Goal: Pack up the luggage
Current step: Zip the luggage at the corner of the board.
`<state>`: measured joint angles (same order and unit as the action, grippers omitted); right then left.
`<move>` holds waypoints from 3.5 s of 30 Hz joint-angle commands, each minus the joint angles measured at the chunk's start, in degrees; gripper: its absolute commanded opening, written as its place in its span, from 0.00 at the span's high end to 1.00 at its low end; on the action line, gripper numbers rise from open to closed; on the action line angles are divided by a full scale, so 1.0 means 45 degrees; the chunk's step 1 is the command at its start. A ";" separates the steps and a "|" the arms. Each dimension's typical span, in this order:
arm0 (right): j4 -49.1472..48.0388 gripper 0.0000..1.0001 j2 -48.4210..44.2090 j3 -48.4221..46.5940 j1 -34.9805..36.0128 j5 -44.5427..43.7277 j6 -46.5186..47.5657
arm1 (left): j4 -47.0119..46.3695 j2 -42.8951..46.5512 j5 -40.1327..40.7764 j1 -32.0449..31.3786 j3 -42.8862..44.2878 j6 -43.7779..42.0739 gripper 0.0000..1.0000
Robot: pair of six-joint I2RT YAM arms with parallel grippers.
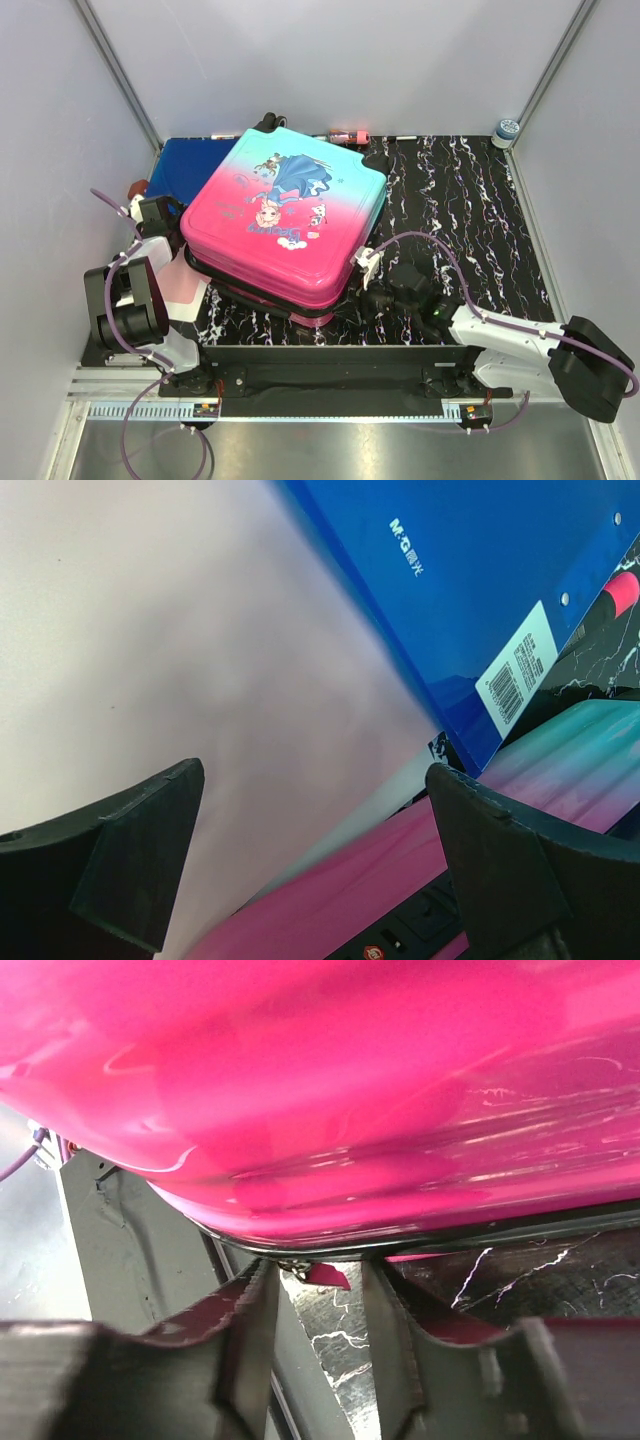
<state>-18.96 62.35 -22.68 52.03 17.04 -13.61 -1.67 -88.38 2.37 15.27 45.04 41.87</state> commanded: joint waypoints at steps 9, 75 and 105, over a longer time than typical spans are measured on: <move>-0.1197 0.84 0.0365 -0.0293 0.0391 -0.1071 -0.0393 | -0.0546 0.0479 -0.0098 -0.0229 -0.0456 0.0070 0.01; 0.1498 1.00 0.4035 -0.5583 0.6231 -0.7321 -0.1782 | -0.2303 0.2061 -0.0351 -0.0424 -0.2839 0.1321 0.01; 0.3820 1.00 0.3473 -0.6271 0.6094 -1.0484 -0.2111 | -0.3106 0.2608 -0.0179 -0.3331 -0.3641 0.1907 0.01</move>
<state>2.85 84.77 -51.55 79.20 -27.70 -19.66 -19.44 -78.17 8.47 8.47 30.35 51.16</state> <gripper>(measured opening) 0.020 0.984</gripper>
